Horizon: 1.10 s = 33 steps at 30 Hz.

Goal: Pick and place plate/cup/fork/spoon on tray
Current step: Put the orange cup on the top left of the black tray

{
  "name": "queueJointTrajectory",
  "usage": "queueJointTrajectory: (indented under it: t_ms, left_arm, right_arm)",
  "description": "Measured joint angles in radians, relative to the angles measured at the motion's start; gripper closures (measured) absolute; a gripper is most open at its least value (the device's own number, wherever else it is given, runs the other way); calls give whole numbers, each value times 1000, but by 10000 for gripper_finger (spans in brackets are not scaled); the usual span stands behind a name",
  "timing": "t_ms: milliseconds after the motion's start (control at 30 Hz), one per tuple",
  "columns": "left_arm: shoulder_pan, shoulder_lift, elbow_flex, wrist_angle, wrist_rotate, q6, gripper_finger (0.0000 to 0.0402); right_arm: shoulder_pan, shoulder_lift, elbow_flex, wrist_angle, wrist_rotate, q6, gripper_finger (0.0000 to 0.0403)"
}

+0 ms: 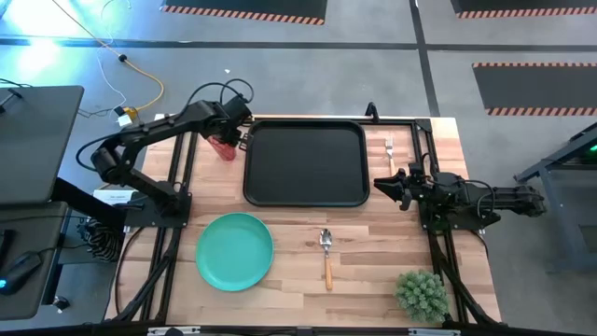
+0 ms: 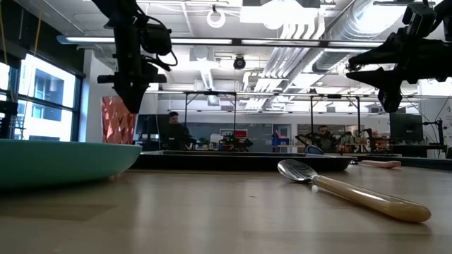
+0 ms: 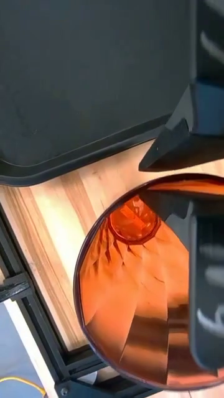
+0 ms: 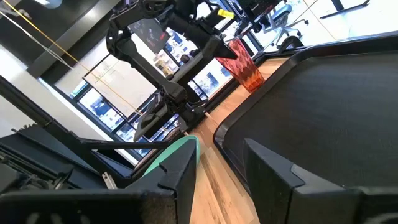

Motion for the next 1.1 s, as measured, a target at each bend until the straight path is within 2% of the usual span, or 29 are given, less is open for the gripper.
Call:
queueJointTrajectory:
  t_ms: [167,367,733,967,1100]
  left_arm:
    - [0,0,0,0,-1,31,393]
    - [0,0,25,-32,2,68,388]
    - [-3,-2,245,-89,3,121,390]
    - [-18,-2,382,-77,3,162,388]
    - [-50,-2,439,-36,3,244,388]
  right_arm:
    - [0,0,0,0,0,0,279]
    - [0,0,0,0,0,0,279]
    - [0,0,0,0,0,0,279]
    - [0,0,0,0,1,0,279]
    - [0,0,0,0,3,0,279]
